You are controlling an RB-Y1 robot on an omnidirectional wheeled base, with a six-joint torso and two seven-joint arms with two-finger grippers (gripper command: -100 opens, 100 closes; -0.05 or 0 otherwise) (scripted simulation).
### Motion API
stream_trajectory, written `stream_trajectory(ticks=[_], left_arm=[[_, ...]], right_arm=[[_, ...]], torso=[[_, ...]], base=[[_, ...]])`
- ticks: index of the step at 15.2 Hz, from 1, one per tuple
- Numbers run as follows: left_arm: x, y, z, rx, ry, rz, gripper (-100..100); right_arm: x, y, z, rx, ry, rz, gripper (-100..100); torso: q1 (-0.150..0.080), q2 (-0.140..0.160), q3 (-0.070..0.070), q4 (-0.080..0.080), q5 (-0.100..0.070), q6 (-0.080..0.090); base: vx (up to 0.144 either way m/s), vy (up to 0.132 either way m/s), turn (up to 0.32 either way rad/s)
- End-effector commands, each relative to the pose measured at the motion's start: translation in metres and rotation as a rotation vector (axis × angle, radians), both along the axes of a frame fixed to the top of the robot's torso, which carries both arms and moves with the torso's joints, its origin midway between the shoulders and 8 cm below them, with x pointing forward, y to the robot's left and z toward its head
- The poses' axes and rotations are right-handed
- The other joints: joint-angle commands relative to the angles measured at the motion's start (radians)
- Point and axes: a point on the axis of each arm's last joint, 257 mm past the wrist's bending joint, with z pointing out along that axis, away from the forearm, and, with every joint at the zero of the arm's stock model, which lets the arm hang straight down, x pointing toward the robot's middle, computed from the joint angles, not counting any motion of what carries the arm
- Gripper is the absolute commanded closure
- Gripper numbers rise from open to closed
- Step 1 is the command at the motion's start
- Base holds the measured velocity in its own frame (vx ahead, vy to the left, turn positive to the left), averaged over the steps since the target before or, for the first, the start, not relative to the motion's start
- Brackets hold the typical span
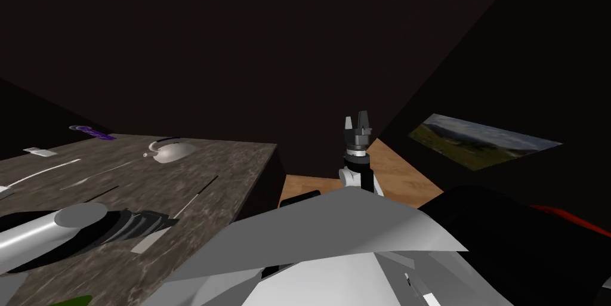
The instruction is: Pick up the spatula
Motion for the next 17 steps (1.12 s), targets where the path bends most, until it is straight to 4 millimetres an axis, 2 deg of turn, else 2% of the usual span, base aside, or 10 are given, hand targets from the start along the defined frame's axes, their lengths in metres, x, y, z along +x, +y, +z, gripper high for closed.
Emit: stream_trajectory(ticks=[1,6,11,12,13,16,17], left_arm=[[-0.01,-0.004,-0.001,-0.038,0.023,0.029,-100],[-0.039,-0.014,-0.006,-0.153,0.082,0.121,-100],[-0.056,-0.023,-0.01,-0.222,0.121,0.17,-100],[-0.051,-0.02,-0.009,-0.201,0.109,0.155,-100],[-0.053,-0.022,-0.021,-0.205,0.11,0.158,-100],[-0.053,-0.023,-0.031,-0.203,0.109,0.157,-100],[-0.054,-0.022,-0.026,-0.206,0.111,0.159,-100]], right_arm=[[0.0,0.0,0.0,0.0,0.0,0.0,0],[0.0,0.0,0.0,0.0,0.0,0.0,0],[0.0,0.0,0.0,0.0,0.0,0.0,0],[0.0,0.0,0.0,0.0,0.0,0.0,0],[0.0,0.0,0.0,0.0,0.0,0.0,0],[0.0,0.0,0.0,0.0,0.0,0.0,0],[0.0,0.0,0.0,0.0,0.0,0.0,0]], torso=[[0.0,0.0,0.0,0.0,0.0,0.0],[0.001,0.0,0.0,0.0,0.0,0.0],[0.0,0.0,0.0,0.0,0.0,0.0],[0.0,0.0,0.0,0.0,0.0,-0.001],[-0.001,0.001,0.0,0.0,0.0,-0.001],[-0.003,0.001,0.001,0.0,0.0,-0.001],[-0.003,0.001,0.001,0.0,0.0,-0.001]], base=[[0.023,0.047,-0.174],[0.029,0.062,-0.163],[0.017,0.048,-0.105],[0.01,0.03,-0.038],[0.005,0.014,0.0],[0.001,0.002,0.0],[0.0,0.0,0.0]])
